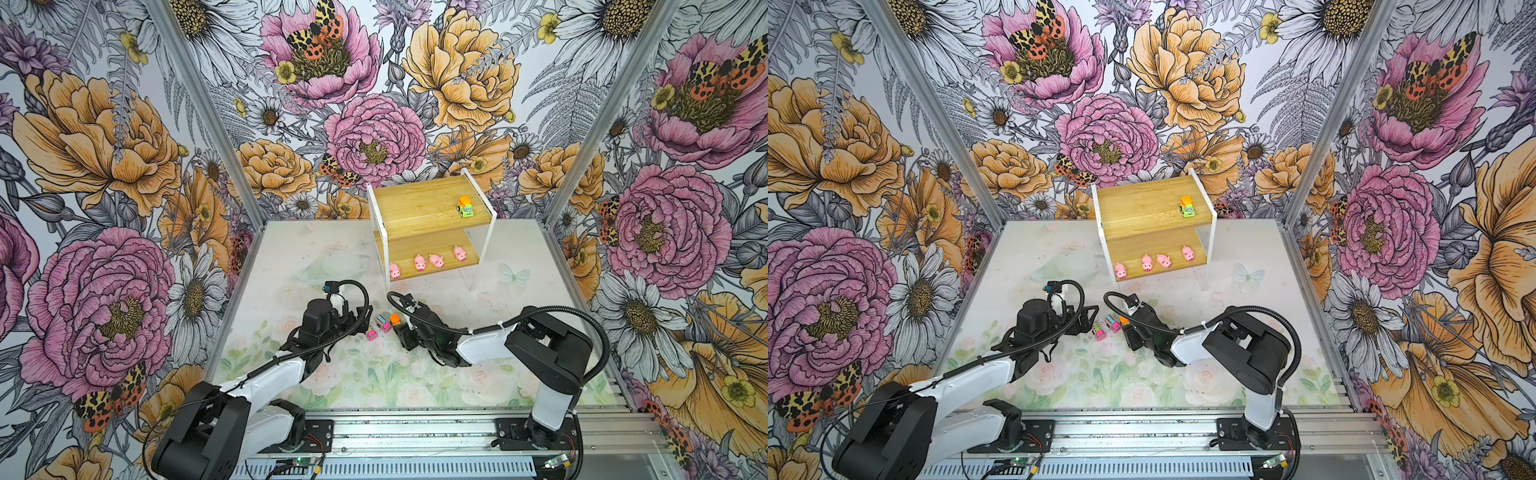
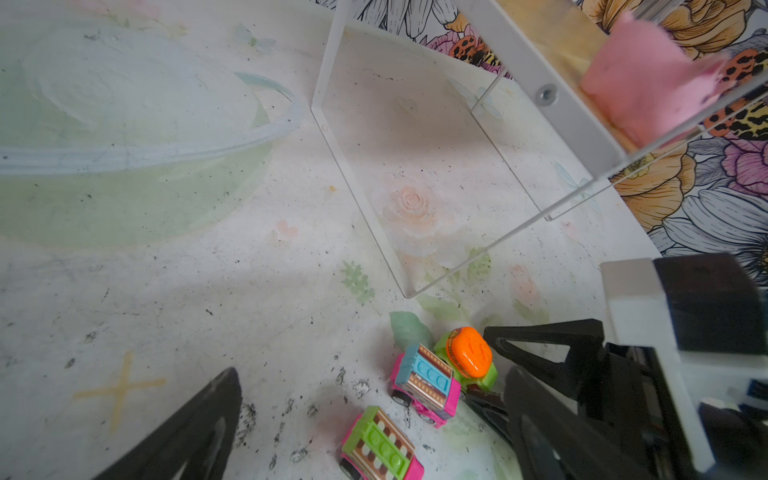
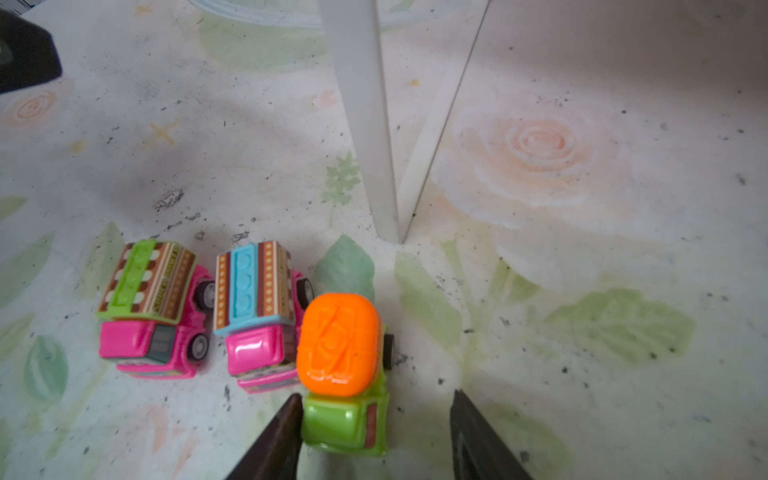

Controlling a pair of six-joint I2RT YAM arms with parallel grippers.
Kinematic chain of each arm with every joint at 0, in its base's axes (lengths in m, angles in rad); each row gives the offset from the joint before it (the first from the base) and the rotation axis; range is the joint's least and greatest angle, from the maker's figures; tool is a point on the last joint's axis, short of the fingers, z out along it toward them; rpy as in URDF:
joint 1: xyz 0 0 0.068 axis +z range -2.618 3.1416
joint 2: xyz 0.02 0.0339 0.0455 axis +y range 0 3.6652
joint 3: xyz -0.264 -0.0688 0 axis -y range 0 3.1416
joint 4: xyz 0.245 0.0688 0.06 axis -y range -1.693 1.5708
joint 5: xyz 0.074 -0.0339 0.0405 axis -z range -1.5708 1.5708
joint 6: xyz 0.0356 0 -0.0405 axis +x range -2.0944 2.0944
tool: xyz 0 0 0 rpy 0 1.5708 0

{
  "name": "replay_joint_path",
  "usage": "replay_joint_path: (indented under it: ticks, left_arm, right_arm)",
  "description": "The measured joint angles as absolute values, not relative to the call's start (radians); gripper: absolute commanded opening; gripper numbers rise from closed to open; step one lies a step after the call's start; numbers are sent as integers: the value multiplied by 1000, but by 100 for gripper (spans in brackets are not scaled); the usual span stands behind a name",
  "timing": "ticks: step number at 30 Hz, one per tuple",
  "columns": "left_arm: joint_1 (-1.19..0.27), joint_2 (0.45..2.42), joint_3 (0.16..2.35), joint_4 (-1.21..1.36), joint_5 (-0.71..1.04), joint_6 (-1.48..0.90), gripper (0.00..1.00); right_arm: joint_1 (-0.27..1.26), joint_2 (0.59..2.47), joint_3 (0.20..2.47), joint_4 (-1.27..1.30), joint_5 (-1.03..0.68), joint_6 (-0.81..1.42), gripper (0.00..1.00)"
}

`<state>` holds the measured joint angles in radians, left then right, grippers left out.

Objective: Place and organize the plastic toys onto the shelf
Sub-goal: 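Lower the right gripper and close it on the second orange-topped truck, then lift the green truck with the right gripper toward the upper shelf board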

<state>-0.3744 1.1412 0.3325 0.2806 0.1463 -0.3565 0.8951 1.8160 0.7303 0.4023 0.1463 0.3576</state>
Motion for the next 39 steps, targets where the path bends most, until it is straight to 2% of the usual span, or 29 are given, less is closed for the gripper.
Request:
replay_joint_path:
  ticks: [19,27,33,39]
  left_arm:
    - [-368,1141,332,281,146,-356,99]
    - [-368,1141,332,281,146,-356,99]
    - [-361,1141,332,281,146,-356,99]
    - [-358,1141,332,281,146,-356,99]
  right_arm:
    - [886,1863,776,402,135,319,53]
    - [870,1872,779,405,127,303,32]
    - [869,1867,766,421,100,294,26]
    - [869,1819,729,416,74,294,23]
